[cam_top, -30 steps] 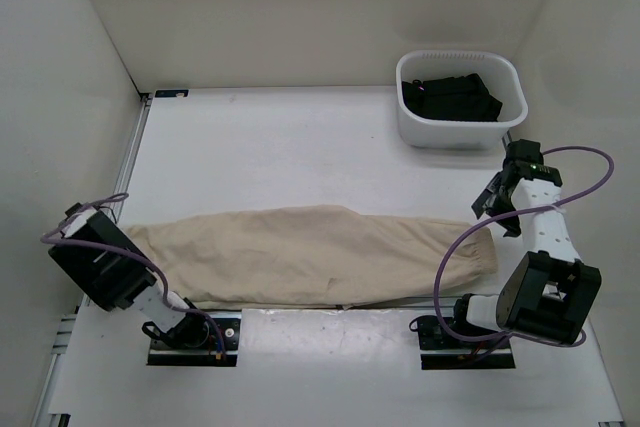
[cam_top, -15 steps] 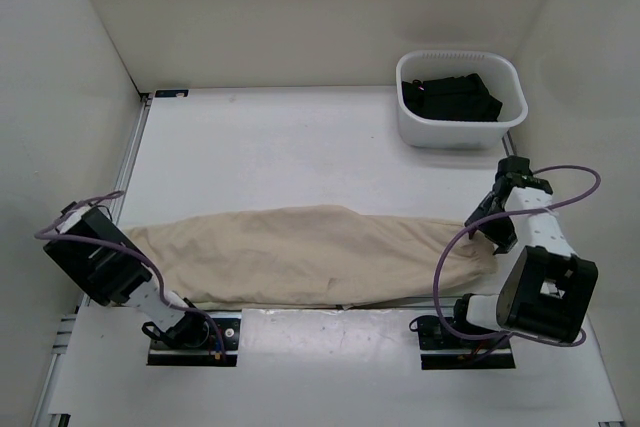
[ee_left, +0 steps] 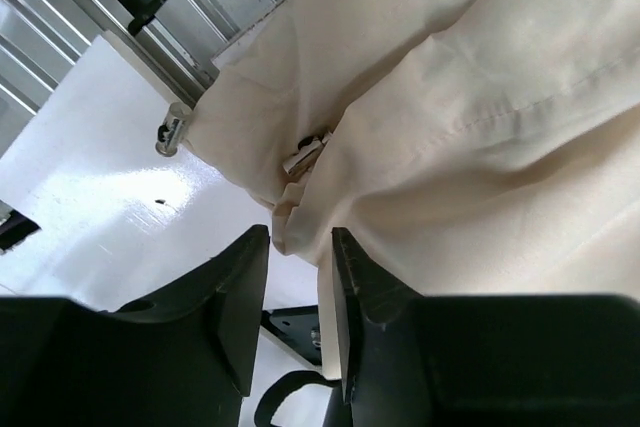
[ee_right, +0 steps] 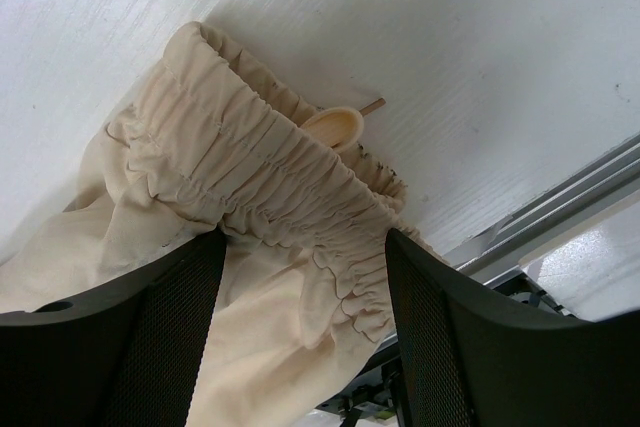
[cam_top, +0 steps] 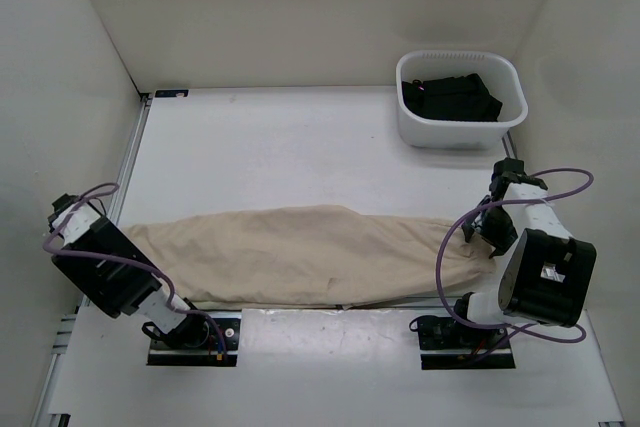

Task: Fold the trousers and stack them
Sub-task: Fold the trousers

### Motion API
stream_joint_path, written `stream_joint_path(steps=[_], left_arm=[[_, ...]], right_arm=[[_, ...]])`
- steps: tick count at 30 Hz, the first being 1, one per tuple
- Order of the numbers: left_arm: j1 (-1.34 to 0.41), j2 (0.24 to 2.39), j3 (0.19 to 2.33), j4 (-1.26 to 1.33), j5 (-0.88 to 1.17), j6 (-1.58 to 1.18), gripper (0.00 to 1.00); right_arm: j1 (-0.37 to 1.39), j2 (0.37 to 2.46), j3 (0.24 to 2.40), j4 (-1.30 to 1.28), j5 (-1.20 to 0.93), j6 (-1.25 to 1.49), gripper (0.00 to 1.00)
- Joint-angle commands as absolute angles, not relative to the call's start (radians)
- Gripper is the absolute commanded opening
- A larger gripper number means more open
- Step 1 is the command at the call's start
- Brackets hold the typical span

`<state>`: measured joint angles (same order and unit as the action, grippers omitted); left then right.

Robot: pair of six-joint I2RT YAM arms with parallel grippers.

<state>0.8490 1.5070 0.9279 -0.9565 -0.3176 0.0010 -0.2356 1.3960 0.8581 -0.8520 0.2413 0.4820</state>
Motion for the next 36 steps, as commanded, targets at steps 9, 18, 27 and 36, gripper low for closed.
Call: stream_joint_path(steps=[9,18,27,36], left_arm=[[0.865,1.554,0.897,-0.927,-0.380,0.000,0.43],[0.876,1.439,0.969,-0.917,-0.402,0.000,0.14],[0.876,1.335,0.910,-0.858,-0.529,0.000,0.14],[0.885,1.479,0.813,-0.767,-0.646,0.000,0.81]], right_arm=[[-0.236,1.379,0.841,-0.833,0.250,0.471,0.71],[-0.236,1.391,0.821,-0.844,0.299,0.471,0.69],[-0.236,1.436,0.821,-0.834,0.308,0.480,0.69],[-0.236,1.368,0.932,-0.931,0.371,0.471,0.88]])
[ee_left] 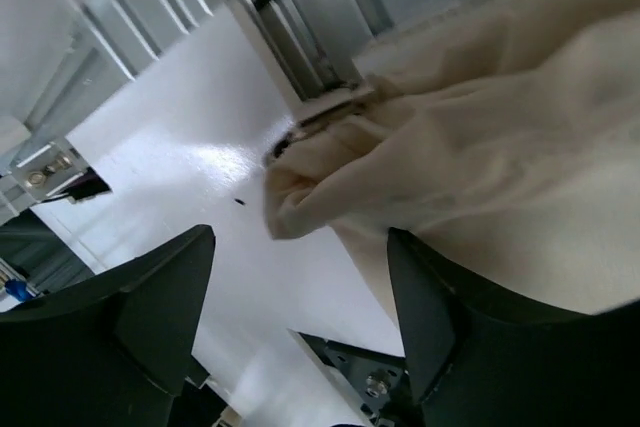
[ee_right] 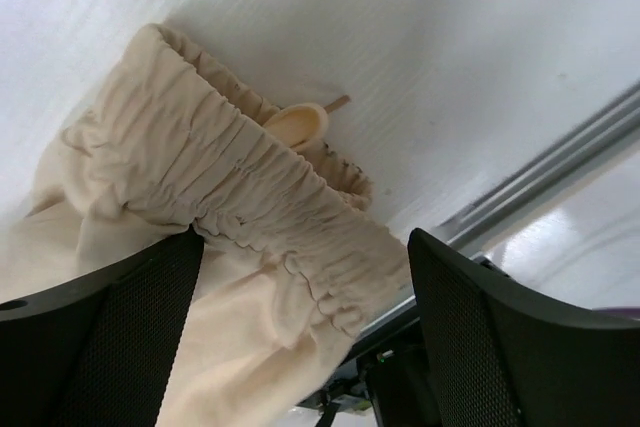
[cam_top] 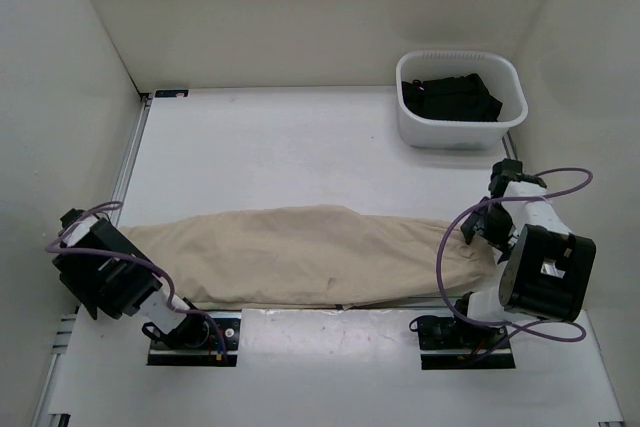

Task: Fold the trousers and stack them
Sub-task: Fold the trousers

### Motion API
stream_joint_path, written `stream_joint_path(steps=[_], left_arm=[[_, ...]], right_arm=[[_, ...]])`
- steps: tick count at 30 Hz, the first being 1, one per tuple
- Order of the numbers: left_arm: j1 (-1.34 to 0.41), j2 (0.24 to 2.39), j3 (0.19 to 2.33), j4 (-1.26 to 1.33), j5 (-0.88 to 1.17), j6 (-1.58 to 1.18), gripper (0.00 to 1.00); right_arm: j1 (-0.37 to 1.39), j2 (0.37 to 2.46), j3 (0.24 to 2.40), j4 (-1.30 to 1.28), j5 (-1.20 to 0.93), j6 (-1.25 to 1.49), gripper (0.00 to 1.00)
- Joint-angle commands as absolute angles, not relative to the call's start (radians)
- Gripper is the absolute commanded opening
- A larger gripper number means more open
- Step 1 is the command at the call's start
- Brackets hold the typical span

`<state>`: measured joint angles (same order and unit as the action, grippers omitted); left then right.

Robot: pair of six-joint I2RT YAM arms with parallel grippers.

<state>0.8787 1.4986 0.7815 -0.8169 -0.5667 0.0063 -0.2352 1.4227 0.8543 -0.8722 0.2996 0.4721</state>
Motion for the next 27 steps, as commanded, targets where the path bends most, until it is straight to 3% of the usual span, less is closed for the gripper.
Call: stream_joint_path(steps=[1,3,8,14,15,16,19,27], left_arm=[[0.885,1.479,0.863,-0.767,-0.646,0.000,0.82],[0.871,1.459,0.908,-0.779,-0.646,0.000,0.87],[0.775,1.316,1.003,-0.874,-0.549,0.000,0.88],[0.553,1.282,0.898,-0.985,-0.468,0.000,0.84],[0.522,1.304,0.870,-0.973,-0.488,0.000,0.83],[0.494,1.357,0.847,-0.962,-0.506,0.000,0.83],[0.410,1.451,0.824,-0.902,-0.540,0.000,0.83],[0.284,1.687,0.833,-0.739,-0.640,0.000,0.78]], right_arm=[[-0.236,1.356,0.974,-0.961,0.371,0.471,0.88],[-0.236,1.303,1.011,-0.985,0.380,0.504,0.88],[-0.193,1.163,1.069,-1.006,0.371,0.572,0.80],[0.050,1.173,0.947,-0.940,0.333,0.724,0.50],[0.063,1.201,0.921,-0.940,0.312,0.756,0.36],[0.051,1.259,0.893,-0.924,0.278,0.800,0.29],[0.041,1.328,0.809,-0.819,0.178,0.830,0.13],[-0.011,1.566,0.822,-0.772,0.267,0.834,0.08]])
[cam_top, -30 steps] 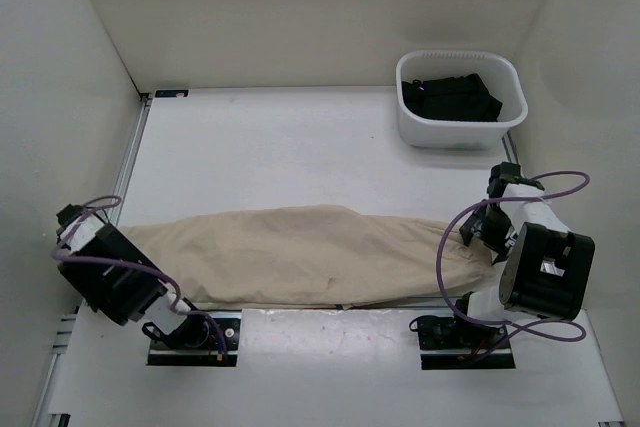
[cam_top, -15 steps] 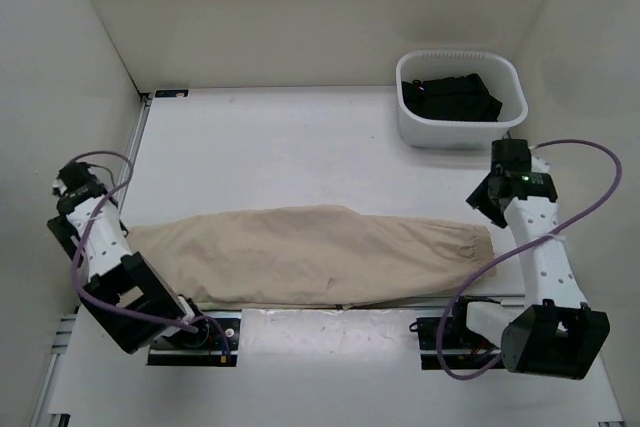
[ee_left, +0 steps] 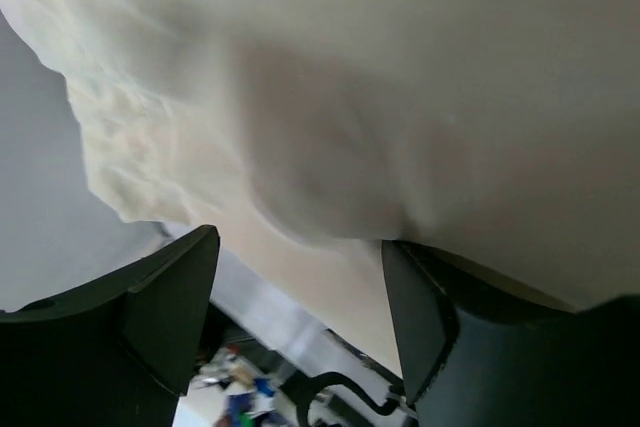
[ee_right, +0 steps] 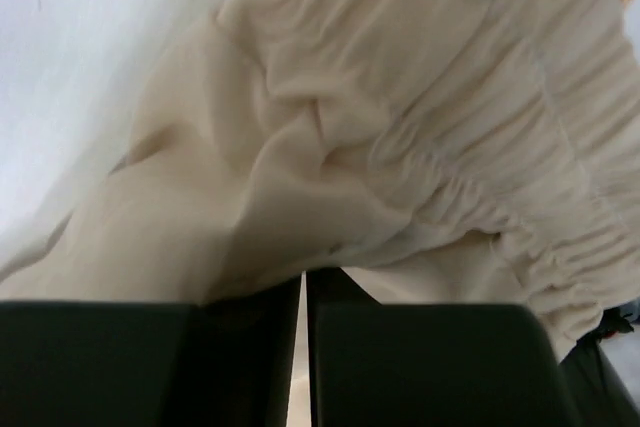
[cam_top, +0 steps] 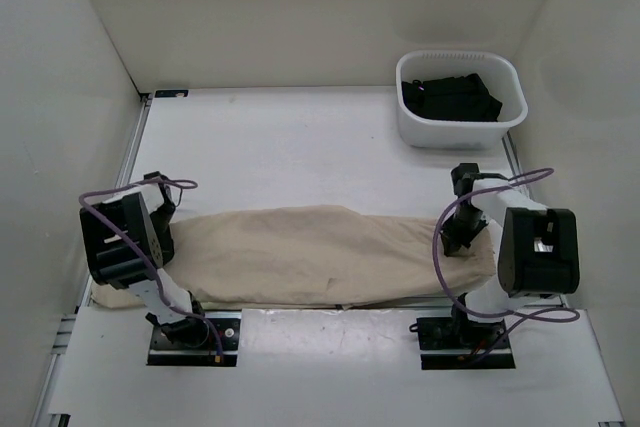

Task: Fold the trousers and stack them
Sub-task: Fold the trousers

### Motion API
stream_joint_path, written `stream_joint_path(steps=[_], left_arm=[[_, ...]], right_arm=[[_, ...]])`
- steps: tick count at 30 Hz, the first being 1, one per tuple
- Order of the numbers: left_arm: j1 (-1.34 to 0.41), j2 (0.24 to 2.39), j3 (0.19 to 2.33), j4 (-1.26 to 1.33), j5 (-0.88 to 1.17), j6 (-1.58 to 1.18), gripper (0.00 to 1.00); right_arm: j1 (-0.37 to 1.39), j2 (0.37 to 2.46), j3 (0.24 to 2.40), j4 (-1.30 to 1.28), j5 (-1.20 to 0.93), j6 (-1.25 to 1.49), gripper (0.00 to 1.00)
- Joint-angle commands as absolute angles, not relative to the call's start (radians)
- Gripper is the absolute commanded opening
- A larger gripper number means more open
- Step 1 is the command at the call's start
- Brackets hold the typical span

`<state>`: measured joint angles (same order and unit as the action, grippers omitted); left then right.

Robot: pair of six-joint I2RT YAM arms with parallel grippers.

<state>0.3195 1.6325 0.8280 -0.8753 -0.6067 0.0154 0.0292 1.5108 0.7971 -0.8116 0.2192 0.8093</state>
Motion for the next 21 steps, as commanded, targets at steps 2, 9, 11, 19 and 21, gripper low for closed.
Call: stream_joint_path(steps=[2,9,11,19,21], left_arm=[[0.223,1.754,0.853,-0.724,-0.663,0.000,0.77],[0.068,1.899,1.035,-0.724,-0.603,0.000,0.77],[0.058,1.934,1.107,-0.724,-0.603,0.000,0.77],[0.046,1.967,1.226,-0.762,-0.558,0.000,0.82],[0.046,1.942,1.203,-0.775,-0.543,0.000,0.82]], right_arm=[[-0.091,1.627,0.822,-0.747,0.290,0.834,0.07],[-0.218,1.747,1.020,-0.655,0.333,0.761,0.07],[-0.218,1.788,1.164,-0.689,0.342,0.730,0.05],[-0.218,1.846,1.361,-0.785,0.233,0.603,0.31],[-0.218,1.774,1.315,-0.798,0.169,0.574,0.69]])
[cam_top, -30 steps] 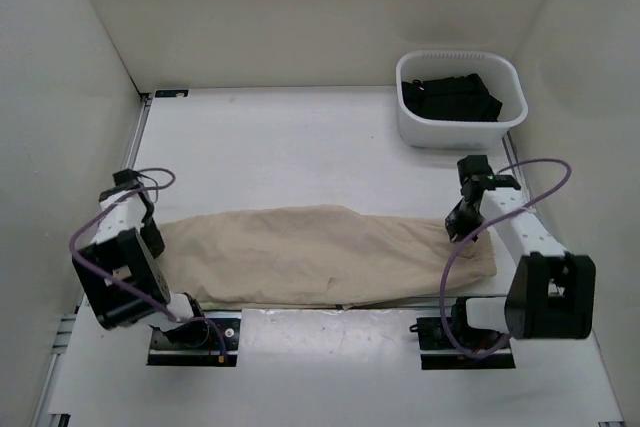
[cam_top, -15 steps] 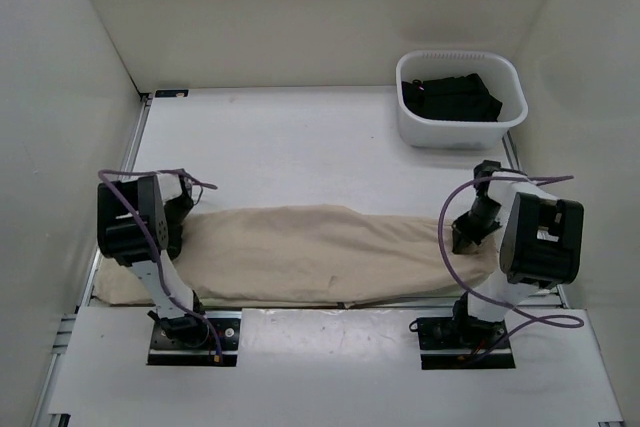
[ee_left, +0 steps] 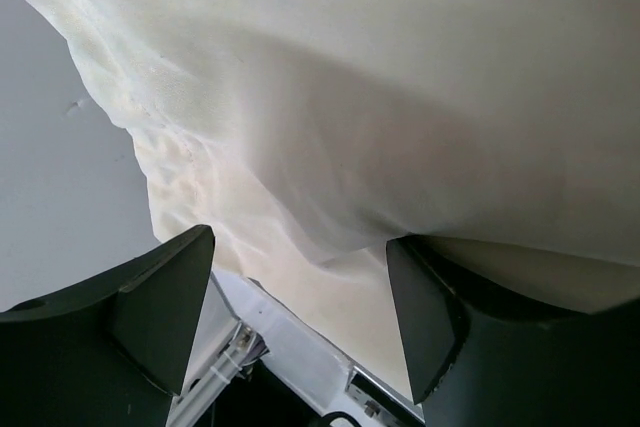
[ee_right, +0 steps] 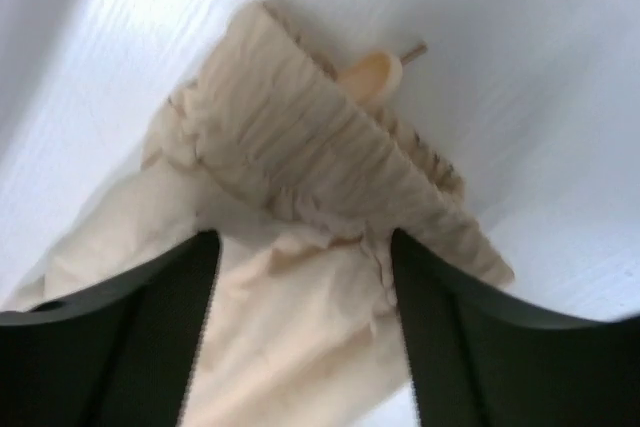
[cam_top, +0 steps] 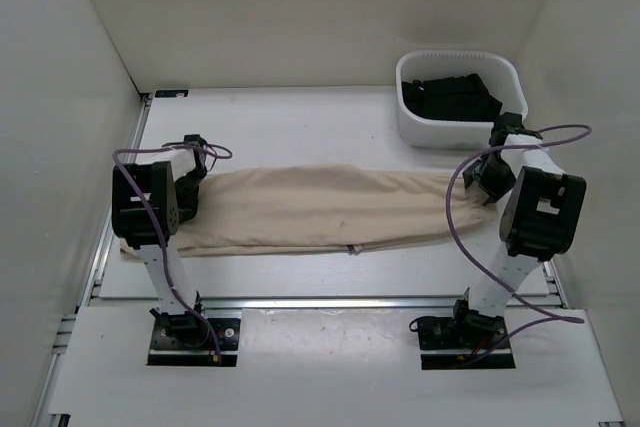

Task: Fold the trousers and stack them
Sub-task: Fold the trousers

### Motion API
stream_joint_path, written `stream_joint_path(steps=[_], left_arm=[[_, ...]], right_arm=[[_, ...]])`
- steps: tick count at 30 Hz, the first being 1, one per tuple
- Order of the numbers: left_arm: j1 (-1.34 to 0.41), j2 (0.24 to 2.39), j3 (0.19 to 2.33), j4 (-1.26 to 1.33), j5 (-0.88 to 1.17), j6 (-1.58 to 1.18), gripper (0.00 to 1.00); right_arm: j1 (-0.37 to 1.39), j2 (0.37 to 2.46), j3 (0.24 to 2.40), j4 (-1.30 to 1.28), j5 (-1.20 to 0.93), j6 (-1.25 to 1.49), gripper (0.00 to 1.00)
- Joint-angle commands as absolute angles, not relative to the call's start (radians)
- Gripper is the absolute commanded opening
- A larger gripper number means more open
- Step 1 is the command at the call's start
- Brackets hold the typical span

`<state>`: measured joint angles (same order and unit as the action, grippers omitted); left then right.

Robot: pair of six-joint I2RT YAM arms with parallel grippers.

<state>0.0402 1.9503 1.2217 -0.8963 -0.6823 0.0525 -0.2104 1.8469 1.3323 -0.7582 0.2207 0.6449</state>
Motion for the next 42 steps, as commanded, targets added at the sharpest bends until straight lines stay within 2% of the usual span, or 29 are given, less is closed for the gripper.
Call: stream_joint_path(steps=[1,5,9,18,21,22,24,26,27,30,34,36,38,42], left_arm=[[0.046,1.919,1.181,-0.775,-0.534,0.000,0.82],[0.046,1.896,1.154,-0.775,-0.522,0.000,0.83],[0.046,1.887,1.144,-0.784,-0.500,0.000,0.83],[0.046,1.887,1.135,-0.802,-0.518,0.000,0.83],[0.046,1.867,1.135,-0.816,-0.528,0.000,0.84],[0.046,1.867,1.126,-0.816,-0.538,0.000,0.84],[0.046,1.867,1.126,-0.816,-0.549,0.000,0.84],[0.046,1.867,1.117,-0.825,-0.549,0.000,0.84],[0.046,1.867,1.117,-0.825,-0.549,0.000,0.84],[0.046,1.867,1.117,-0.825,-0.540,0.000,0.84],[0.028,1.856,1.126,-0.847,-0.518,0.000,0.84],[-0.003,1.836,1.126,-0.847,-0.555,0.000,0.84],[-0.040,1.821,1.115,-0.847,-0.583,0.000,0.85],[-0.040,1.809,1.106,-0.847,-0.554,0.000,0.85]], right_arm=[[-0.218,1.702,1.293,-0.811,0.135,0.565,0.76],[-0.227,1.496,1.162,-0.844,0.135,0.581,0.99],[-0.294,1.399,1.023,-0.764,0.111,0.615,0.99],[-0.354,1.661,0.985,-0.459,0.021,0.678,0.99],[-0.354,1.742,1.044,-0.419,-0.024,0.678,0.99],[-0.354,1.761,1.057,-0.419,-0.046,0.687,0.97],[-0.354,1.804,1.066,-0.419,-0.080,0.698,0.84],[-0.354,1.813,1.057,-0.428,-0.089,0.710,0.66],[-0.354,1.813,1.045,-0.428,-0.089,0.722,0.39],[-0.364,1.780,1.017,-0.437,-0.089,0.723,0.00],[-0.373,1.677,1.071,-0.540,0.016,0.672,0.00],[-0.373,1.581,1.162,-0.634,0.212,0.646,0.00],[-0.373,1.520,1.238,-0.672,0.290,0.571,0.00],[-0.142,1.451,1.429,-0.763,0.415,0.439,0.00]])
